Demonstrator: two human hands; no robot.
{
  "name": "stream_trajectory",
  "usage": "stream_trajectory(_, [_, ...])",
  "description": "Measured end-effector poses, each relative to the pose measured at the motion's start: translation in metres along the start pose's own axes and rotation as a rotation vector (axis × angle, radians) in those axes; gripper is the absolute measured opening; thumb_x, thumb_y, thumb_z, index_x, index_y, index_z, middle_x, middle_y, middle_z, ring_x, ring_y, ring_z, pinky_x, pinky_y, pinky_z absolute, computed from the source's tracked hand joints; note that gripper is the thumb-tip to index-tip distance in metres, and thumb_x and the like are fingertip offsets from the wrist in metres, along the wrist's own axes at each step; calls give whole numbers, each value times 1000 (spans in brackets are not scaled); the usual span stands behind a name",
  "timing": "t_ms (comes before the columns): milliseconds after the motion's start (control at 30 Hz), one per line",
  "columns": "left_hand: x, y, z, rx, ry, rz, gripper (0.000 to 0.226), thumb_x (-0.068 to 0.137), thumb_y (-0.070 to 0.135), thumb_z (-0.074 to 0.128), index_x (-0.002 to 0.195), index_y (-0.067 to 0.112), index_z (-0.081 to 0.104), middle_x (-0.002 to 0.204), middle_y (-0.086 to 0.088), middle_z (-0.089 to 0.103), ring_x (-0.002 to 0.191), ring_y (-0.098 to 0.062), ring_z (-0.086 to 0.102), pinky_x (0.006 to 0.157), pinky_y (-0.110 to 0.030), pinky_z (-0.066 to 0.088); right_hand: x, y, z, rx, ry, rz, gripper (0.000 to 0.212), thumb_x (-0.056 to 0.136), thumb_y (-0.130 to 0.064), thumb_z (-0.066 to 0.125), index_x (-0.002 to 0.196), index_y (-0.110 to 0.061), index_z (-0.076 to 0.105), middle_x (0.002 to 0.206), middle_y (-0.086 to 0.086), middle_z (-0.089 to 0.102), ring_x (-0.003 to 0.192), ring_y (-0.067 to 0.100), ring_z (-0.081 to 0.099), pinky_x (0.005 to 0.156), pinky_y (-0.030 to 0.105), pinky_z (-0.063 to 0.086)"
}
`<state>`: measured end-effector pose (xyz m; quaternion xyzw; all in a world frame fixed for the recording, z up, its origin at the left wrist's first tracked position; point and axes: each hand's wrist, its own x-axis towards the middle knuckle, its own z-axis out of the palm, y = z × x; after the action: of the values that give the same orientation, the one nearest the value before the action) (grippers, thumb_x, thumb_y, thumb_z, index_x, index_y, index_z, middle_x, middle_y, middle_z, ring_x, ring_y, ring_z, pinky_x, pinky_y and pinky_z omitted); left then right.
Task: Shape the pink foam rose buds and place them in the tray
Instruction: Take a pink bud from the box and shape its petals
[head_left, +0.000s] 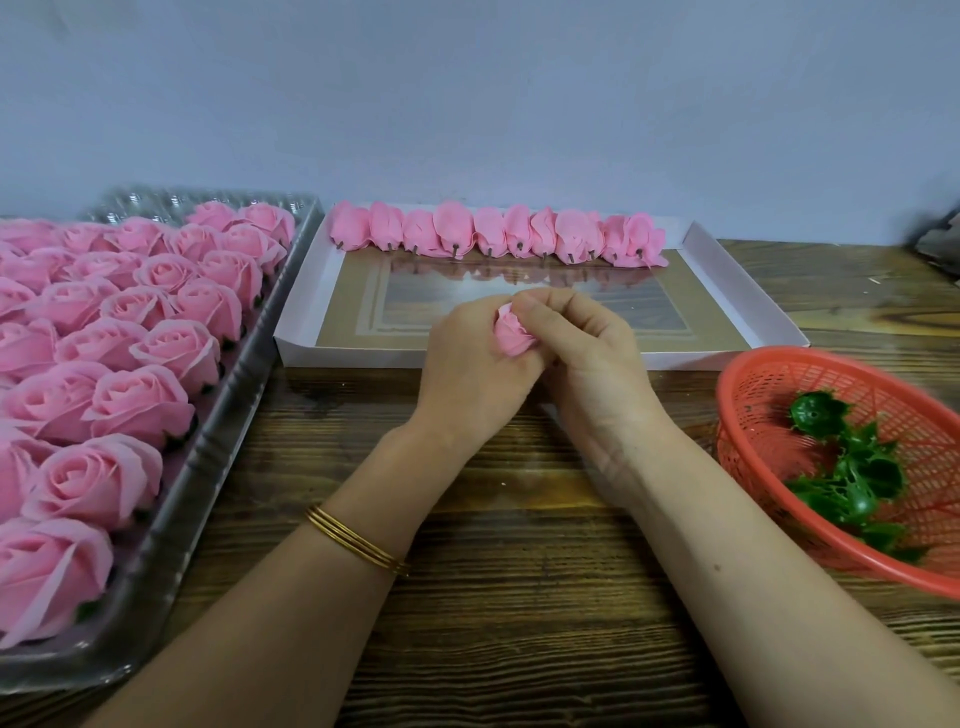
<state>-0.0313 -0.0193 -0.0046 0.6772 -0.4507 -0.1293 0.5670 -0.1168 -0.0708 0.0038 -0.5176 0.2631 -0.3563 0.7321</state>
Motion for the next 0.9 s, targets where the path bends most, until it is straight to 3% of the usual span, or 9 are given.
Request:
stream_trajectory(67, [1, 0, 0, -25, 37, -19, 15, 84, 23, 72, 75, 12, 70, 62, 1, 68, 56, -15, 64, 54, -33, 53, 0, 1, 2, 52, 3, 5, 40, 84, -28, 64, 104, 6, 60, 91, 21, 57, 82, 30, 52, 70, 38, 39])
stream_trajectory(133, [4, 1, 0, -127, 124, -67, 24, 83, 25, 74, 64, 14, 65, 55, -1, 66, 53, -18, 65, 54, -30, 53, 2, 2, 3, 144, 22, 28, 39, 91, -33, 55, 103, 4, 60, 89, 18, 53, 73, 26, 49, 65, 29, 42])
stream_trajectory(233, [7, 4, 0, -241, 229, -98, 26, 82, 26, 76, 64, 13, 64, 61, -4, 68, 58, -19, 65, 59, -35, 55, 6, 7, -2, 209, 9, 13, 21, 97, -14, 44, 90, -6, 63, 80, 6, 60, 70, 11, 57, 65, 19, 50])
stream_trajectory(367, [9, 6, -2, -331, 275, -102, 23, 81, 24, 78, 73, 10, 63, 69, -6, 63, 65, -18, 60, 64, -37, 54, 2, 11, 0, 72, -56, -49, 36, 80, 18, 43, 109, 8, 62, 99, 20, 68, 91, 22, 66, 82, 27, 55])
stream_trajectory(433, [9, 7, -2, -403, 253, -134, 23, 82, 19, 78, 78, 2, 62, 72, -13, 63, 65, -23, 61, 63, -37, 57, 0, 15, 3, -27, -54, -97, 40, 77, 26, 50, 112, 11, 60, 103, 24, 68, 93, 24, 67, 87, 30, 55])
stream_trajectory(533, [8, 8, 0, -504, 182, -189, 24, 84, 12, 76, 69, 8, 58, 61, -6, 60, 53, -14, 61, 49, -25, 54, -2, 18, 4, -131, -30, -169, 37, 74, 23, 63, 106, 3, 61, 92, 12, 67, 81, 15, 64, 80, 25, 55])
stream_trajectory(633, [6, 7, 4, -568, 135, -211, 36, 84, 7, 74, 55, 18, 56, 50, 6, 58, 45, -5, 58, 45, -18, 48, -2, 19, 6, -160, -4, -196, 37, 74, 22, 66, 107, 6, 61, 88, 10, 64, 80, 17, 60, 76, 24, 53])
stream_trajectory(800, [7, 5, 8, -630, 85, -216, 49, 85, 5, 73, 41, 23, 62, 46, 10, 57, 43, -2, 56, 44, -15, 46, -2, 18, 5, -185, 15, -219, 36, 74, 21, 68, 108, 11, 60, 93, 21, 64, 85, 25, 60, 82, 33, 53])
stream_trajectory(900, [8, 4, 5, -649, 56, -247, 48, 84, 7, 74, 41, 23, 63, 47, 8, 59, 43, -5, 58, 45, -16, 47, -2, 18, 5, -177, 7, -204, 32, 75, 19, 69, 102, 4, 63, 84, 12, 65, 77, 17, 60, 75, 26, 53])
